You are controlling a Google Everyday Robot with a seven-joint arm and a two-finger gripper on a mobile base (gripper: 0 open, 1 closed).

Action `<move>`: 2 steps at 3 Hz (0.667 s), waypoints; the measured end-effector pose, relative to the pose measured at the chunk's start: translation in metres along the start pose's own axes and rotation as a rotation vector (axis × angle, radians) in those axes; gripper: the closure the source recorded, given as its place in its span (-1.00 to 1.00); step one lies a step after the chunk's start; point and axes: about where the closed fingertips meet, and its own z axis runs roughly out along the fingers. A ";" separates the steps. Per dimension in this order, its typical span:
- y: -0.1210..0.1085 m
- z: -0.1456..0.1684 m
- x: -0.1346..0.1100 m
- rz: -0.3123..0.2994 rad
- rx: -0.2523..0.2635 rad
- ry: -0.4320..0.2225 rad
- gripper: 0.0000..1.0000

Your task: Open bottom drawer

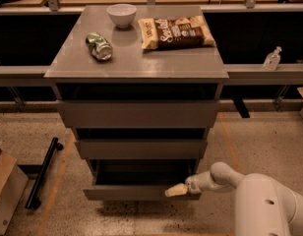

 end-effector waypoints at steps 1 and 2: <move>0.004 -0.001 0.004 0.011 -0.003 0.009 -0.01; 0.023 -0.005 0.041 0.100 -0.016 0.068 0.43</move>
Offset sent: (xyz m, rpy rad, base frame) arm -0.1208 -0.0143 -0.0063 -0.0422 0.3054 -0.0583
